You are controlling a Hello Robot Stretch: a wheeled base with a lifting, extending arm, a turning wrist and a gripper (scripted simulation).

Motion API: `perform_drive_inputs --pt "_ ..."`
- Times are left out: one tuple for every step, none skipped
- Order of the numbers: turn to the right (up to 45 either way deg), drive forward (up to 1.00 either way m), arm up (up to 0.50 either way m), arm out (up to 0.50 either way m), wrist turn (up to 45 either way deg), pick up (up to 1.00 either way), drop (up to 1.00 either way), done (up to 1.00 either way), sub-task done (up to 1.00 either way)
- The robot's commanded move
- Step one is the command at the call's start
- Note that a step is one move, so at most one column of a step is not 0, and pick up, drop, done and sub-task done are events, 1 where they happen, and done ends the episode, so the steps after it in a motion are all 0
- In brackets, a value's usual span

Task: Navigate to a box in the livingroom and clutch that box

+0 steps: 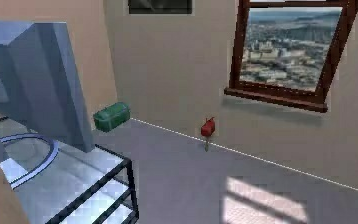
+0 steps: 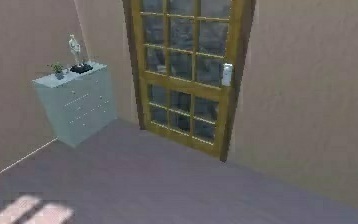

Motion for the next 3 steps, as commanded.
perform_drive_inputs --pt "45.0 0.00 0.00 0.00 0.0 0.00 0.00 0.00 0.00" --pt "45.0 0.00 0.00 0.00 0.0 0.00 0.00 0.00 0.00" --pt "27.0 0.00 0.00 0.00 0.0 0.00 0.00 0.00 0.00"
